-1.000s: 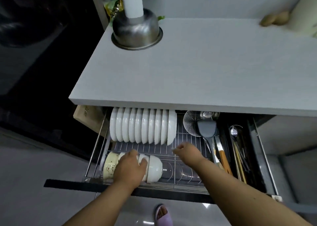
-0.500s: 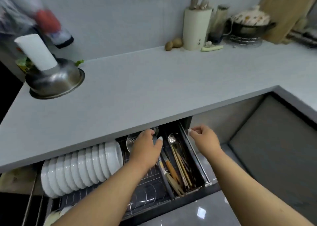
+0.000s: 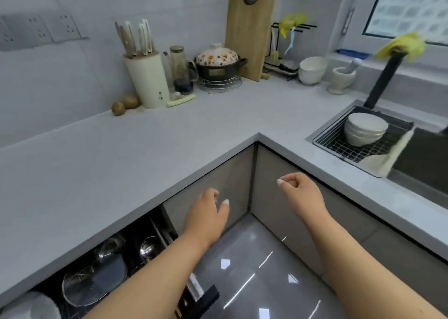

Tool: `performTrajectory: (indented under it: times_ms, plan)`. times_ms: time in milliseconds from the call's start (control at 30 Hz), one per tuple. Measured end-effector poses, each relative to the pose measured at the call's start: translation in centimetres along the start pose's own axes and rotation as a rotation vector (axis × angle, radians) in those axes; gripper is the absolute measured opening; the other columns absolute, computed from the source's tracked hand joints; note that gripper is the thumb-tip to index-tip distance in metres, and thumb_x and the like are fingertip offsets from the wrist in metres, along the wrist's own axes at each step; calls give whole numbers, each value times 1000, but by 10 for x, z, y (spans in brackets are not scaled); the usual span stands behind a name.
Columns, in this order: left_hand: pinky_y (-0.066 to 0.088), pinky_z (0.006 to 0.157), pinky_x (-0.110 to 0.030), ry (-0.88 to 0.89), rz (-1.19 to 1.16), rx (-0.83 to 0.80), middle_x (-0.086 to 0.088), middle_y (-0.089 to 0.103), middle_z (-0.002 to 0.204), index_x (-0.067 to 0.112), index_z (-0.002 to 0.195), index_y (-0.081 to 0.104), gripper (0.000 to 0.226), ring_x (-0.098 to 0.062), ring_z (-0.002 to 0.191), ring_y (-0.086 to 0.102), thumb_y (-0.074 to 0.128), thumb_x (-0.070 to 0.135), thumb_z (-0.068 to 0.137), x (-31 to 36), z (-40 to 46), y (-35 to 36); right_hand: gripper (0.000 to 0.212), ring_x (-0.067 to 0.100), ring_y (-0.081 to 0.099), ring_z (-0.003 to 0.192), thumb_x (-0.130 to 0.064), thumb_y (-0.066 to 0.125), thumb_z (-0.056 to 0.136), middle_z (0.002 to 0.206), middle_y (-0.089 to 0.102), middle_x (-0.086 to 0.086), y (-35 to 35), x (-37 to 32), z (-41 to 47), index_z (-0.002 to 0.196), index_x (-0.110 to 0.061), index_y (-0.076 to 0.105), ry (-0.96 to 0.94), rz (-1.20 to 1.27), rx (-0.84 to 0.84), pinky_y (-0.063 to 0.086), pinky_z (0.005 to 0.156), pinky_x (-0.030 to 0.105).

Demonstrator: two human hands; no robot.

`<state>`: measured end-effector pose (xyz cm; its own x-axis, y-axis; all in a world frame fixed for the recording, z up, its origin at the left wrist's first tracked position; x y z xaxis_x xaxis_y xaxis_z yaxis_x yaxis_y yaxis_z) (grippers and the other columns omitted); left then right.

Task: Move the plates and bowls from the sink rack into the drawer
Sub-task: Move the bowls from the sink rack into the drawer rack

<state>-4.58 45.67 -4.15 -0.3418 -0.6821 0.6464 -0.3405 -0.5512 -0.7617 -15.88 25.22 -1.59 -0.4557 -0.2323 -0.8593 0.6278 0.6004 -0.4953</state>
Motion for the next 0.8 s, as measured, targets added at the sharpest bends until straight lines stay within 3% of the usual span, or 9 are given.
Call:
performTrajectory:
  times_ms: [233,433,567,800]
  plan:
    - [49,89,-37,114,35,-95,0,54,108,15,124,50,39,-18,98,56,51,38,93,95,40,71,12,13,56,73,-35,59,88,82,61,-6,-97,37,49,93,-24,62,43,25,123,44,65,29]
    - [46,82,-31,211,143,-154,3,53,111,19,122,50,36,-16,99,52,47,40,94,141,67,106,14,14,58,80,-35,58,89,87,63,-3,-137,67,67,93,-22,63,112,20,188,42,64,28]
    - [44,86,-31,265,166,-190,1,50,122,17,126,49,39,-17,108,49,46,40,95,157,91,126,14,18,62,85,-34,58,89,89,67,-2,-151,81,81,91,-21,63,167,17,212,47,70,30]
    - [34,104,-29,419,195,-257,-1,44,134,12,132,46,44,-18,126,37,45,38,95,196,154,176,12,11,55,71,-33,58,89,80,63,-5,-182,92,129,84,-22,61,235,-8,313,38,56,26]
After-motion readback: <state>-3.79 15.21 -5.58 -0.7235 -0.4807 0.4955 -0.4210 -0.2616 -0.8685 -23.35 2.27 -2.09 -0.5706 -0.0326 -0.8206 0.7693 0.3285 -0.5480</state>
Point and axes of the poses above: each hand's wrist, its own z-axis towards the middle knuckle, its own y-axis out of the palm, x = y × z, the point moved 4 cm from there along z, towards the middle knuckle
